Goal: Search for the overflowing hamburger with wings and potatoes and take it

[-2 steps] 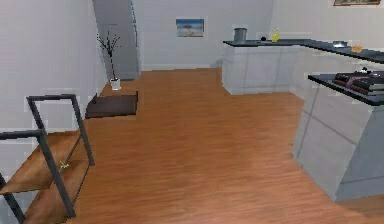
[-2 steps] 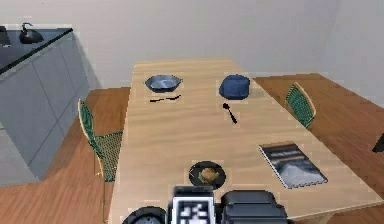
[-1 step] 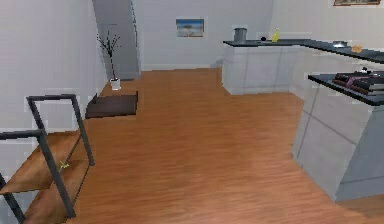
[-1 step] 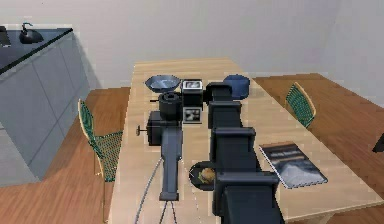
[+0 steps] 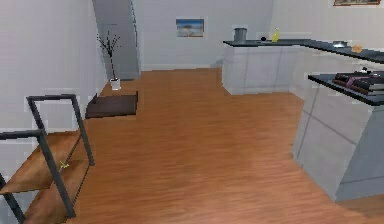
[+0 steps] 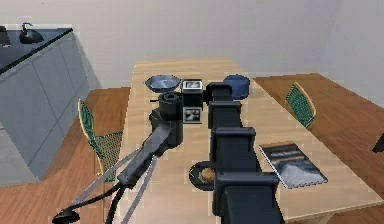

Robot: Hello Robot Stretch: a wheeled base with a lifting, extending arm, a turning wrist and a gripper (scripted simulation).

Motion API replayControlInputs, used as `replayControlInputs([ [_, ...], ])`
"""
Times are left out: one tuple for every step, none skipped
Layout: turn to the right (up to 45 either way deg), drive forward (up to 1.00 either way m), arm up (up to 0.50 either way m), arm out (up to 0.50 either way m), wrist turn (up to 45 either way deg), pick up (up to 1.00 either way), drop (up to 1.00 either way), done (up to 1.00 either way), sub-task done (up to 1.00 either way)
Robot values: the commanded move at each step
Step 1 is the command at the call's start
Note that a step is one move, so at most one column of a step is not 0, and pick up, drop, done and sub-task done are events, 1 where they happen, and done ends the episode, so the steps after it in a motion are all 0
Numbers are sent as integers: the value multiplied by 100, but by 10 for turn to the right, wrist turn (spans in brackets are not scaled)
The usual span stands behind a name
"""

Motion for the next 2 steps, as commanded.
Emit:
replayControlInputs([
  [0,0,0,0,450,0,0,0,0],
  [0,0,0,0,450,0,0,0,0],
])
